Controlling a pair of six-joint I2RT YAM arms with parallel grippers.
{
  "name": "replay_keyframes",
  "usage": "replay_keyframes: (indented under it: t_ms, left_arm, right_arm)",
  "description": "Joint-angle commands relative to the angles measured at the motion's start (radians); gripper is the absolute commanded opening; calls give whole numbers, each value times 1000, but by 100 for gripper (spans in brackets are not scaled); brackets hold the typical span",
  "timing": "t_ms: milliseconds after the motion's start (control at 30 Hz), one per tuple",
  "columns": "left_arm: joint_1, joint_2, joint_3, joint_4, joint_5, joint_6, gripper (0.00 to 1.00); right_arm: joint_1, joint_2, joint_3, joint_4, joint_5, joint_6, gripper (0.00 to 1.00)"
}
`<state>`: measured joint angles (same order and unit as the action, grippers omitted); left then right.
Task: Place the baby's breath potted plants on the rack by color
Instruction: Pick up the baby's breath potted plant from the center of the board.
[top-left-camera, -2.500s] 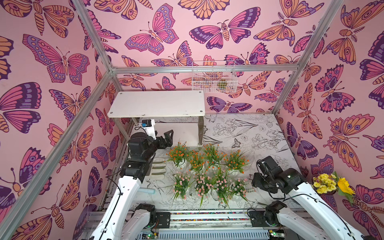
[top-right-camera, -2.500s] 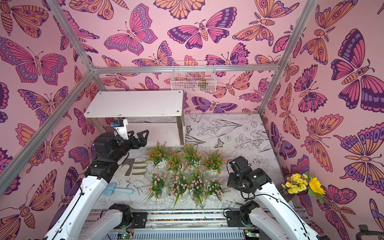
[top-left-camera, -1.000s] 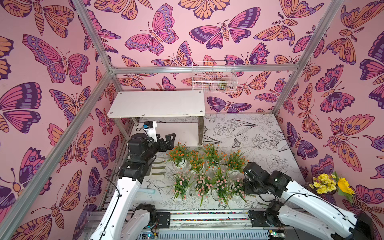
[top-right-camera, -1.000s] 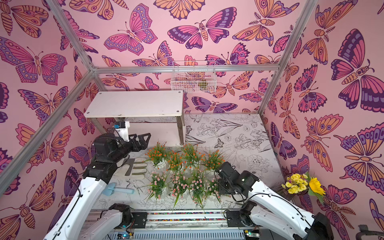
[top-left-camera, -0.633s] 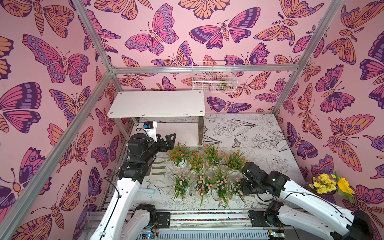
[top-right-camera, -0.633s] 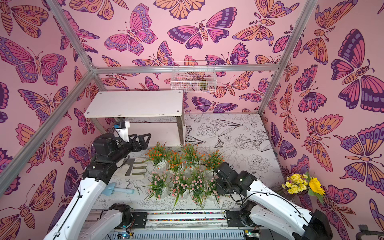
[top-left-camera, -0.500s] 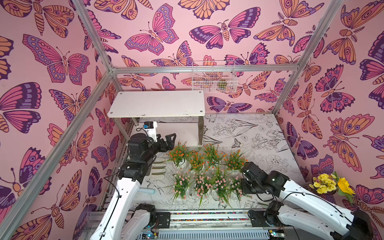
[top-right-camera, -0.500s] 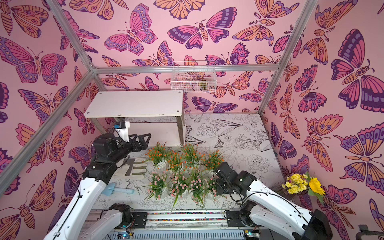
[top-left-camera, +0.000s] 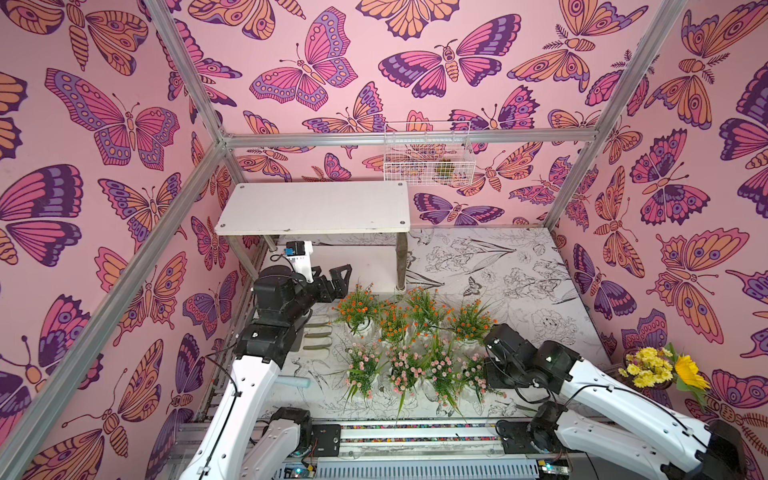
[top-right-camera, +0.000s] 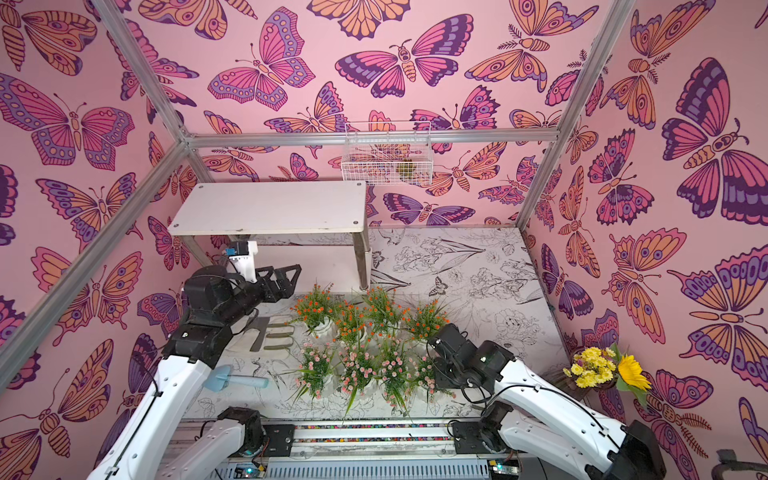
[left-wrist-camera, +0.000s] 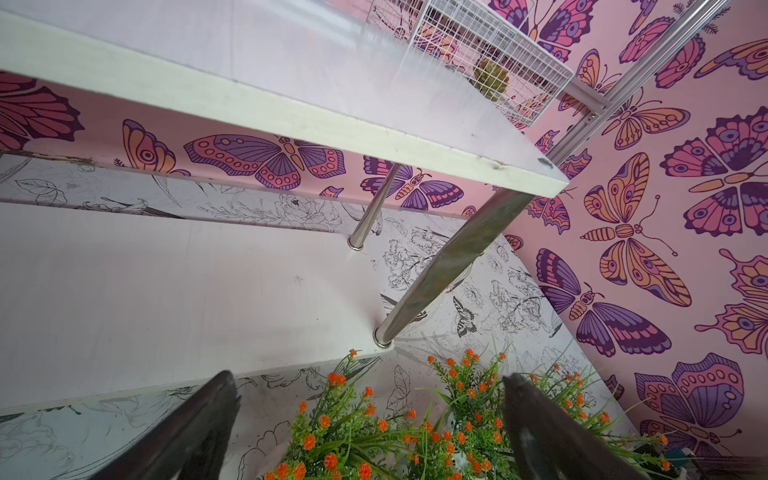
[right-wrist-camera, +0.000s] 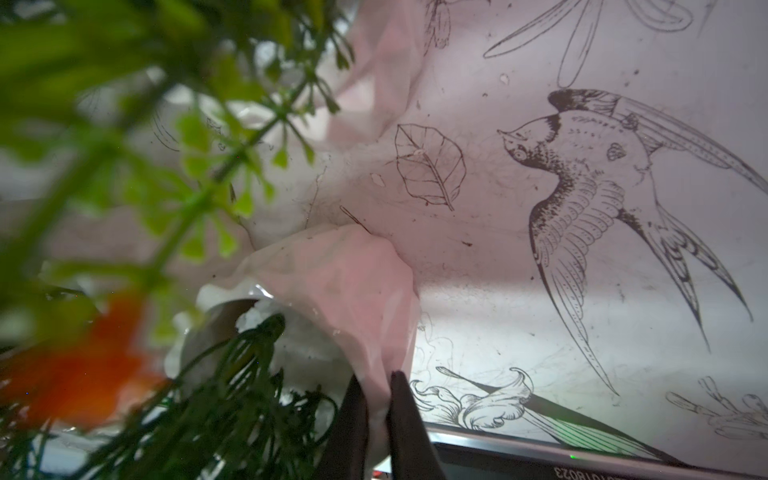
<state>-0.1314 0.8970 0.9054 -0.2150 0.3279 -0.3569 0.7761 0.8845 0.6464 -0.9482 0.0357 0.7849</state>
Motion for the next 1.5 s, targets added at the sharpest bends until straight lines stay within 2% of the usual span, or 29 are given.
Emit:
replay_keyframes:
  t_ms: [0,400,700,867,1067,1233,1467]
  left_arm:
    - [-4,20,23,3,61,-18,100]
    - [-14,37,35,16,109,20,100]
    - [-74,38,41,34,131,81,100]
    - [-147,65,72,44,119,147,100]
    - [-263,58,45,107,73,222,100]
    - [-383,31,-7,164,25,288,100]
    - [-462,69,-10,195,34,344,100]
  right_arm:
    - [6,-21,57,-69,28,-2,5]
    - [-2,-23,190,-172,93,-18,3]
    - [-64,51,506,-381,68,-136,3]
    - [-132,142,729,-467,31,-251,3]
    - [-220,254,892,-477,-71,-360,3]
    - [-239,349,1022,-478,-130,-415,2]
    - [-255,469,1167,-473,-173,-444,2]
